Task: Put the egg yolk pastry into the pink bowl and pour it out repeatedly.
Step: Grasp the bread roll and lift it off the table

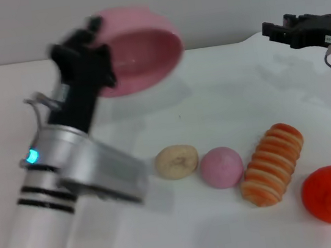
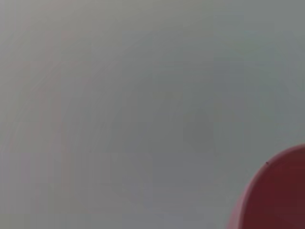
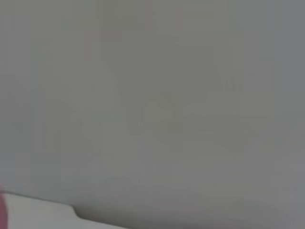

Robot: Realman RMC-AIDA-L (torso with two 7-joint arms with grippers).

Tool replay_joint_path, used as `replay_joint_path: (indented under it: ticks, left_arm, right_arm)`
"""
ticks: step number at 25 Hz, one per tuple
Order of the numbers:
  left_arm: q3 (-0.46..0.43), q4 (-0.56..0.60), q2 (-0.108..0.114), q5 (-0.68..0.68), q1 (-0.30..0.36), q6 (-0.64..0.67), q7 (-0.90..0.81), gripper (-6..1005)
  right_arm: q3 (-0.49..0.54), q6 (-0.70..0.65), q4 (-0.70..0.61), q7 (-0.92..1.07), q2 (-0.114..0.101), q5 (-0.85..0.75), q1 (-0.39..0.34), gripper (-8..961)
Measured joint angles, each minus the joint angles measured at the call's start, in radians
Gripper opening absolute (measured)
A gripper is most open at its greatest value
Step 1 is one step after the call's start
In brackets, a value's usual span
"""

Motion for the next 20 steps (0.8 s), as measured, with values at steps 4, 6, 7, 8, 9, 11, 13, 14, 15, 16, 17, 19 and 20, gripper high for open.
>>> replay_joint_path:
  ticks: [4, 6, 7, 8, 9, 11, 13, 14, 15, 16, 17, 19, 20]
  left_arm:
    - [-0.105, 0.090, 0.012, -0.137, 0.021, 0.040, -0.237, 0]
    - [-0.154, 0.130, 0.017, -0.159, 0.048, 0.075, -0.370, 0]
    - [-0.180, 0.152, 0.020, -0.159, 0.065, 0.093, -0.440, 0]
    - [-0.206, 0.179, 0.023, -0.157, 0.085, 0.118, -0.512, 0]
    - [-0.223, 0.200, 0.026, -0.156, 0.099, 0.139, -0.553, 0]
    - [-0.280, 0.282, 0.040, -0.155, 0.145, 0.231, -0.646, 0]
    - [-0.355, 0.368, 0.059, -0.155, 0.181, 0.375, -0.697, 0]
    - [-0.408, 0.418, 0.069, -0.155, 0.199, 0.478, -0.719, 0]
    - [-0.459, 0.451, 0.073, -0.155, 0.210, 0.583, -0.730, 0]
    - [-0.510, 0.483, 0.077, -0.155, 0.220, 0.684, -0.737, 0]
    - [-0.578, 0.508, 0.073, -0.155, 0.224, 0.799, -0.738, 0]
    - [-0.712, 0.531, 0.056, -0.154, 0.219, 1.019, -0.736, 0]
    - [-0.712, 0.531, 0.056, -0.154, 0.219, 1.019, -0.736, 0]
  right_arm:
    - [-0.021, 0.000, 0.000, 0.000, -0.002, -0.001, 0.009, 591]
    - [-0.031, 0.001, 0.001, 0.000, -0.002, -0.003, 0.018, 591]
    - [-0.047, 0.004, 0.002, -0.002, -0.002, -0.006, 0.030, 591]
    - [-0.047, 0.004, 0.002, -0.002, -0.002, -0.006, 0.030, 591]
    - [-0.055, 0.006, 0.003, -0.005, -0.002, -0.006, 0.036, 591]
    - [-0.063, 0.008, 0.014, -0.025, -0.003, -0.006, 0.056, 591]
    - [-0.064, 0.009, 0.036, -0.045, -0.003, -0.006, 0.080, 591]
    - [-0.064, 0.009, 0.050, -0.051, -0.002, -0.006, 0.094, 591]
    - [-0.065, 0.008, 0.063, -0.054, -0.002, -0.006, 0.109, 591]
    - [-0.065, 0.009, 0.076, -0.058, -0.002, -0.007, 0.123, 591]
    - [-0.066, 0.009, 0.083, -0.060, -0.002, -0.008, 0.132, 591]
    - [-0.067, 0.009, 0.092, -0.068, -0.002, -0.008, 0.148, 591]
    - [-0.067, 0.009, 0.093, -0.071, -0.003, -0.008, 0.152, 591]
